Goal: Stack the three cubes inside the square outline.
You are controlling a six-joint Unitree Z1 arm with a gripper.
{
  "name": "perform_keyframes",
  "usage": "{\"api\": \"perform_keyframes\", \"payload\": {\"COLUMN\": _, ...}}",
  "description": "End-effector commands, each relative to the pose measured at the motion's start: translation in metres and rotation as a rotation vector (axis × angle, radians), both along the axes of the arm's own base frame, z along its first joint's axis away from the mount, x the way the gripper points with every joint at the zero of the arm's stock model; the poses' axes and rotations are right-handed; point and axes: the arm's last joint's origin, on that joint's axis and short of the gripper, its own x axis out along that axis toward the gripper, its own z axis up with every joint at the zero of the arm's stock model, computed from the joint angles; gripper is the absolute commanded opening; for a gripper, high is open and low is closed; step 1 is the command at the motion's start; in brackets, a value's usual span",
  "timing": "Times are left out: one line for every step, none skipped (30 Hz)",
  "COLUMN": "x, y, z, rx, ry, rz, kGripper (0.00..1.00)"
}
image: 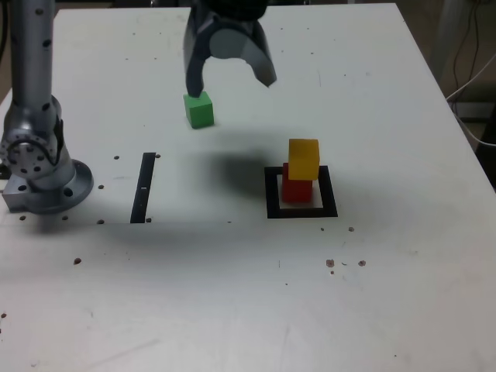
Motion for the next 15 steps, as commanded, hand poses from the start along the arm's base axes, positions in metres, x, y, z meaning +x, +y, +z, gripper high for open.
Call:
{"api": "perform_keyframes", "payload": {"x": -0.01, "y": 0.008, "z": -0.002, "rx": 0.0, "ry": 0.015, "rz": 0.024, "kGripper": 0.99}}
{"api": "perform_keyframes", "payload": {"x": -0.013, "y": 0.012, "z": -0.004, "rx": -0.001, "ry": 0.02, "rz": 0.034, "kGripper": 0.99}}
{"api": "perform_keyframes", "payload": {"x": -0.016, "y": 0.015, "z": -0.006, "rx": -0.003, "ry": 0.025, "rz": 0.044, "kGripper": 0.99}}
{"api": "perform_keyframes", "payload": {"x": -0.019, "y": 0.019, "z": -0.008, "rx": -0.005, "ry": 0.03, "rz": 0.055, "kGripper": 0.99}}
{"api": "perform_keyframes", "payload": {"x": -0.022, "y": 0.023, "z": -0.011, "rx": -0.007, "ry": 0.034, "rz": 0.065, "kGripper": 0.99}}
{"api": "perform_keyframes", "payload": {"x": -0.024, "y": 0.027, "z": -0.014, "rx": -0.01, "ry": 0.037, "rz": 0.076, "kGripper": 0.99}}
{"api": "perform_keyframes", "payload": {"x": -0.027, "y": 0.031, "z": -0.017, "rx": -0.013, "ry": 0.041, "rz": 0.087, "kGripper": 0.99}}
{"api": "perform_keyframes", "payload": {"x": -0.029, "y": 0.035, "z": -0.02, "rx": -0.017, "ry": 0.044, "rz": 0.097, "kGripper": 0.99}}
{"api": "perform_keyframes", "payload": {"x": -0.032, "y": 0.038, "z": -0.024, "rx": -0.02, "ry": 0.046, "rz": 0.108, "kGripper": 0.99}}
{"api": "perform_keyframes", "payload": {"x": -0.034, "y": 0.042, "z": -0.027, "rx": -0.024, "ry": 0.048, "rz": 0.118, "kGripper": 0.99}}
{"api": "perform_keyframes", "payload": {"x": -0.036, "y": 0.046, "z": -0.03, "rx": -0.028, "ry": 0.048, "rz": 0.127, "kGripper": 0.99}}
{"api": "perform_keyframes", "payload": {"x": -0.038, "y": 0.049, "z": -0.033, "rx": -0.032, "ry": 0.049, "rz": 0.136, "kGripper": 0.99}}
{"api": "perform_keyframes", "payload": {"x": -0.04, "y": 0.052, "z": -0.035, "rx": -0.036, "ry": 0.049, "rz": 0.144, "kGripper": 0.99}}
{"api": "perform_keyframes", "payload": {"x": -0.042, "y": 0.057, "z": -0.039, "rx": -0.042, "ry": 0.049, "rz": 0.153, "kGripper": 0.99}}
{"api": "perform_keyframes", "payload": {"x": -0.043, "y": 0.06, "z": -0.041, "rx": -0.047, "ry": 0.05, "rz": 0.158, "kGripper": 0.99}}
